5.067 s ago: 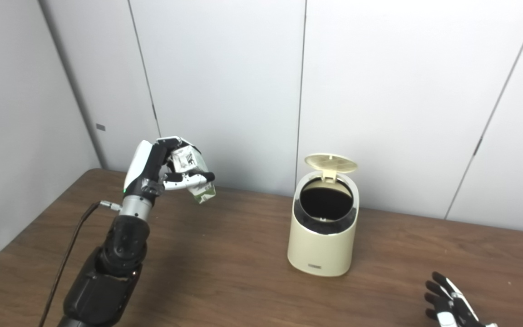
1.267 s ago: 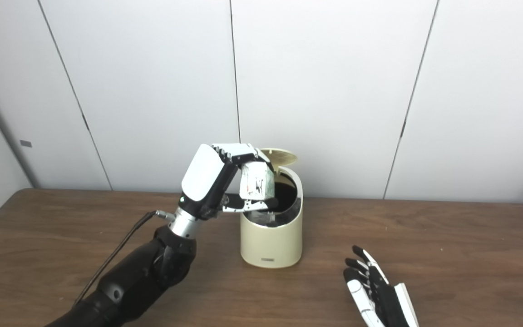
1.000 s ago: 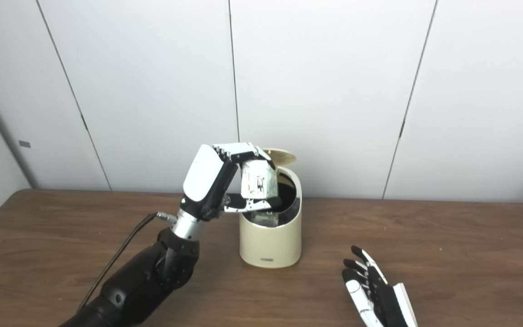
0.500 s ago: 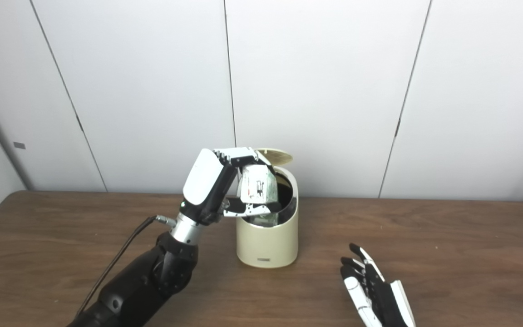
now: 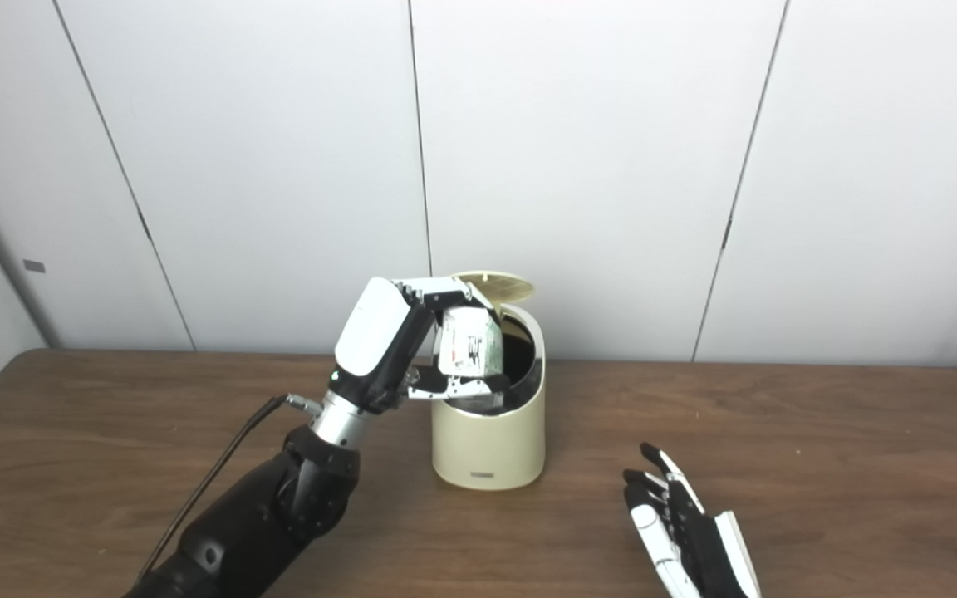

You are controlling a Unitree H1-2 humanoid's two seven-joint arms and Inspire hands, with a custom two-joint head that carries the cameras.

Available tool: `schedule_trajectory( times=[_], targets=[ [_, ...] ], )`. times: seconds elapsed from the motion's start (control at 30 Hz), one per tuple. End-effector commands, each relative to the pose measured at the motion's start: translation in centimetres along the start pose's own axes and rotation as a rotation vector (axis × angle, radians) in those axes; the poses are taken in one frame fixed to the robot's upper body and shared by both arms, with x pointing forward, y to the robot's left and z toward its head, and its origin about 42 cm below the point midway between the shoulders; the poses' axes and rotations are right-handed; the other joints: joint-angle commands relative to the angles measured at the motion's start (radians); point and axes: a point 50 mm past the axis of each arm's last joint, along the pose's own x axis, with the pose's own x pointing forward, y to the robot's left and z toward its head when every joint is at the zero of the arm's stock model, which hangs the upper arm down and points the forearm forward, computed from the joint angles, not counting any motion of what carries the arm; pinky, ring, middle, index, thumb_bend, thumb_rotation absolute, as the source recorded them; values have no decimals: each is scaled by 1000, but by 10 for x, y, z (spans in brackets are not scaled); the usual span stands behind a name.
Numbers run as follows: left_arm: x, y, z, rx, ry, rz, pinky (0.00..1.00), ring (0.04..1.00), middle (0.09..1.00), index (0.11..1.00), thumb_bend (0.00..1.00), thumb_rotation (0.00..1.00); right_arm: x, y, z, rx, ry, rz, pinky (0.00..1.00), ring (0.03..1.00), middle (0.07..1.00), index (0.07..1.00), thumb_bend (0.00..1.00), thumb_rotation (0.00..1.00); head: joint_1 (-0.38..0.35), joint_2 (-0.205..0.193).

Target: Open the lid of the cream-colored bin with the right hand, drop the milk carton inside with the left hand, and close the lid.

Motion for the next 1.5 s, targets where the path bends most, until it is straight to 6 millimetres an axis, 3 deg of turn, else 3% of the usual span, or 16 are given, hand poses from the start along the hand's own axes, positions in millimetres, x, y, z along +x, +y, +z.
schedule_trajectory(
  times=[0.0,0.43,0.63,0.7,0.73,0.77,0.83,1.0,1.47],
  targets=[
    [21,9,4,3,-50,24,337,429,504,481,475,0,6,-3,14,9,-73,-18,741,787,816,923,458,965,0,1],
    [20,6,-3,-11,-7,14,337,425,500,480,476,0,5,-2,18,6,-82,-15,726,783,808,918,466,957,-1,4],
    [22,7,-2,-3,-2,-20,326,413,532,522,473,0,5,-3,18,5,-101,-14,691,746,770,892,411,916,0,7],
    [22,8,-2,10,3,-44,378,398,524,518,494,0,5,-2,18,8,-102,-16,688,738,761,890,412,917,-1,8],
    [23,9,-2,11,5,-56,389,430,552,546,794,21,5,-2,19,9,-101,-16,682,732,756,888,424,919,-1,8],
    [23,9,-2,13,5,-67,392,441,563,559,895,39,5,-2,20,12,-99,-16,677,725,755,886,429,924,-1,8],
    [23,11,-2,17,9,-87,400,454,576,572,980,84,5,-2,21,18,-95,-18,672,722,755,884,433,927,-2,9],
    [22,12,-2,8,32,-124,417,470,600,591,1000,134,6,-3,19,20,-97,-18,667,721,760,886,424,923,-2,10],
    [25,17,1,-2,28,-143,413,462,594,585,1000,118,6,-6,15,15,-92,-25,734,757,764,891,434,927,-1,18]
  ],
)
